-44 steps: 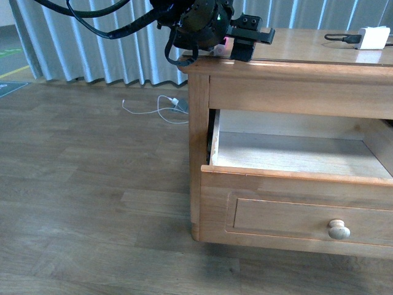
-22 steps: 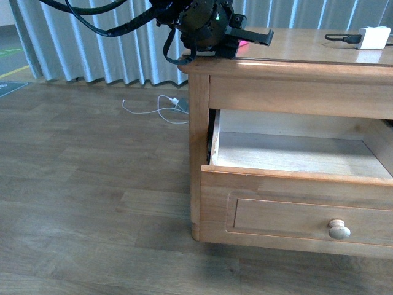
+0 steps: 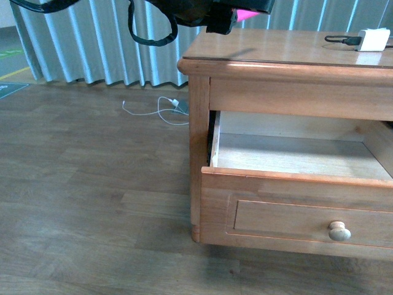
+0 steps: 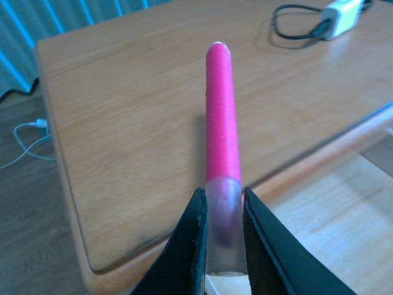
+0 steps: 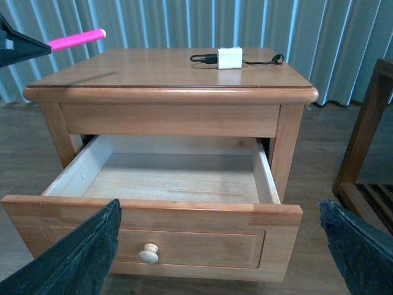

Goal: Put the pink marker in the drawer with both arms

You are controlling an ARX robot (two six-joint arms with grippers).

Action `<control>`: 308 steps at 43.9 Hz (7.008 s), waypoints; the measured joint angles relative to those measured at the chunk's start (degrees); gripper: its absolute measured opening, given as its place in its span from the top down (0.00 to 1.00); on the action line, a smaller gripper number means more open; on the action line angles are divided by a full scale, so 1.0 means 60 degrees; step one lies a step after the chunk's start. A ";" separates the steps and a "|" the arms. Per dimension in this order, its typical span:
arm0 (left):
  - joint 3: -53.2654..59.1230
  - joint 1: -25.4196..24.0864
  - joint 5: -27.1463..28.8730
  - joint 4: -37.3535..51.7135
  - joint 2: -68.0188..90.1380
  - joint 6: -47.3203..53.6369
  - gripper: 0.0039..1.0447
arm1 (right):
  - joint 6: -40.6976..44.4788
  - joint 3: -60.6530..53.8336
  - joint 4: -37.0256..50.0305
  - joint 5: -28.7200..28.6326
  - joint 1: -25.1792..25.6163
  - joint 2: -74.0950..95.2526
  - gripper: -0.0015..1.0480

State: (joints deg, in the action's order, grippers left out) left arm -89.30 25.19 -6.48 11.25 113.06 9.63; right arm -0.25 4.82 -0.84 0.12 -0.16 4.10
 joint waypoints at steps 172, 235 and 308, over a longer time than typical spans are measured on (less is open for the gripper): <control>1.4655 -0.4178 0.1075 -0.1894 -1.8790 -0.1654 0.96 | 0.0000 -0.0007 0.0000 0.0007 0.0004 0.0000 0.08; 1.4655 -0.4178 0.1082 -0.1894 -1.8801 -0.1647 0.06 | -0.0098 0.4397 0.2903 0.0929 -0.1632 1.4058 0.08; 1.4659 -0.4178 0.1082 -0.1894 -1.8801 -0.1647 0.06 | -0.0590 0.8735 0.8189 0.2769 -0.1224 1.9802 0.08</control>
State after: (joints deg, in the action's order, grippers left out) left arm -1.34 0.12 0.01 -0.12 0.25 -0.25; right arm -3.79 57.23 48.29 16.73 -7.51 122.91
